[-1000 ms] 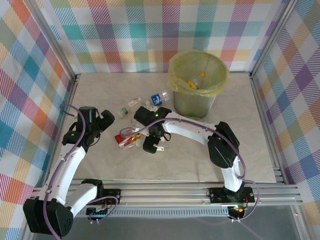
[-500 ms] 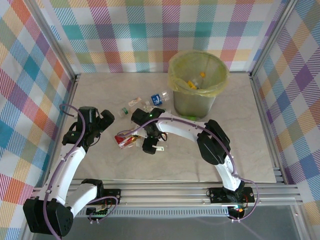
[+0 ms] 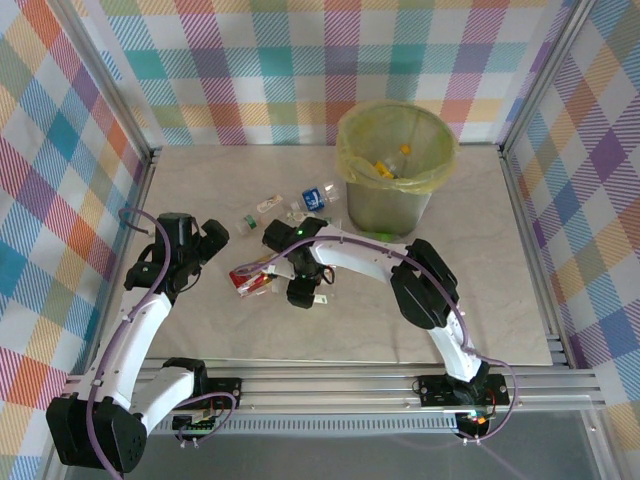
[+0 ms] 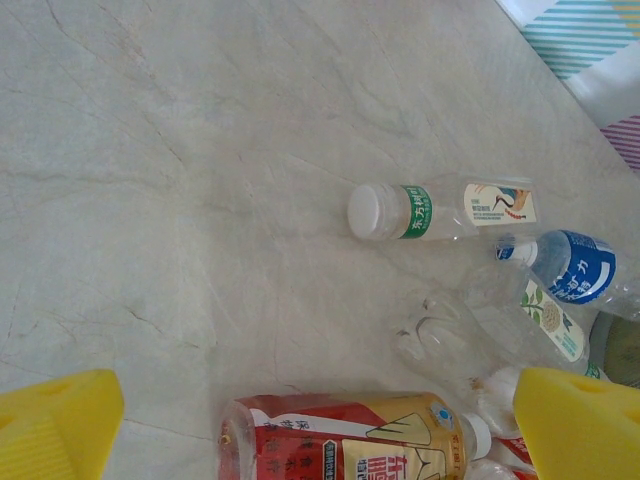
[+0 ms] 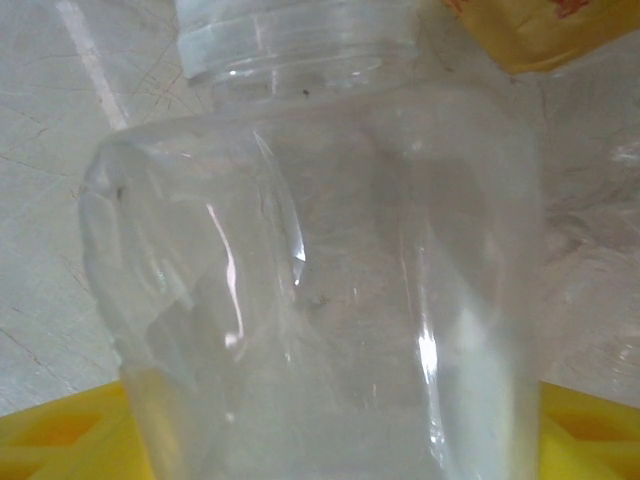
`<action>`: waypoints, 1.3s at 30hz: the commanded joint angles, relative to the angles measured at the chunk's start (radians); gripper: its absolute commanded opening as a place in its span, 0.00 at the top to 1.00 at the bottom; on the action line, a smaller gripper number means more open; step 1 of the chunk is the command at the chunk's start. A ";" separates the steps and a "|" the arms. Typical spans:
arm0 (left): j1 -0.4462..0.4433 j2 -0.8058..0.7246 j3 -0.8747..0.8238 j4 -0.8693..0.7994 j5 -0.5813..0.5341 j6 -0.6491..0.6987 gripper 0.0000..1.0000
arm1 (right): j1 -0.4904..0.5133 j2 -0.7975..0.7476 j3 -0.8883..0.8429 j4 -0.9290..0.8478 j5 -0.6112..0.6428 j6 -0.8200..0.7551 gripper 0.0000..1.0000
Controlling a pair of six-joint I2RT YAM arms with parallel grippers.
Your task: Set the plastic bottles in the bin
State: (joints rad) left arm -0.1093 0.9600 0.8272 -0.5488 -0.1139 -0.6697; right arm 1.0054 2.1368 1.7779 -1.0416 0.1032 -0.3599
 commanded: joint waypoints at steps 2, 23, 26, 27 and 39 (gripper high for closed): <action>-0.004 0.003 -0.008 -0.008 0.008 -0.013 0.00 | 0.017 0.047 0.024 -0.024 -0.028 -0.007 0.24; -0.002 -0.013 -0.005 -0.022 -0.002 -0.005 0.00 | 0.020 -0.080 0.001 0.023 -0.024 0.039 0.50; -0.002 -0.019 -0.005 -0.023 -0.002 -0.004 0.00 | 0.020 -0.138 -0.025 0.046 -0.011 0.060 0.51; -0.002 -0.021 -0.005 -0.023 -0.001 -0.003 0.00 | 0.019 -0.160 -0.034 0.057 -0.001 0.072 0.52; -0.001 -0.029 -0.007 -0.001 0.031 0.009 0.00 | -0.016 -0.433 -0.051 0.152 0.219 0.279 0.57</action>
State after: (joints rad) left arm -0.1089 0.9463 0.8272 -0.5484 -0.1028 -0.6685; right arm 1.0046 1.7664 1.7164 -0.9272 0.2344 -0.1707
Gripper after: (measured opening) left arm 0.997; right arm 0.506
